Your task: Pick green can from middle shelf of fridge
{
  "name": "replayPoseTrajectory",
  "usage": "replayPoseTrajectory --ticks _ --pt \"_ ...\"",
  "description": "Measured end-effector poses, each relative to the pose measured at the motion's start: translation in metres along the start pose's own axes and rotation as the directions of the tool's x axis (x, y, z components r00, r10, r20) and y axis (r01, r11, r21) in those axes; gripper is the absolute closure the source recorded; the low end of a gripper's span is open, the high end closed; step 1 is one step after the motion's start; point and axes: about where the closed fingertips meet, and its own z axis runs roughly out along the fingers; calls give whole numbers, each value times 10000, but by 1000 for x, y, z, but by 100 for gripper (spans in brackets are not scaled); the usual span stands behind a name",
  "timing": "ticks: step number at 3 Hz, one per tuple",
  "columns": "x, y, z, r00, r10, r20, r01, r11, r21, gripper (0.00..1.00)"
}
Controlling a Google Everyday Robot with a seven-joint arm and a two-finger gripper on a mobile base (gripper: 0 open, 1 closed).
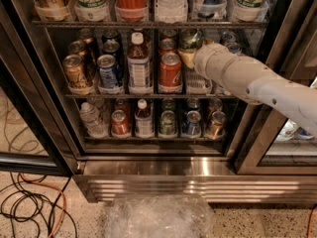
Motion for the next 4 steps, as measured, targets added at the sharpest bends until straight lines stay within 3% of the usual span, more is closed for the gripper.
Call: replayPoseTrajectory --ticks 2,3,4 --pt "-11 -7 -9 9992 335 220 -338 9993 161 100" --pt "-12 -2 -13 9989 464 43 -463 9984 -318 100" --pt "-7 9 -39 9918 985 -816 -1055 9907 -859 100"
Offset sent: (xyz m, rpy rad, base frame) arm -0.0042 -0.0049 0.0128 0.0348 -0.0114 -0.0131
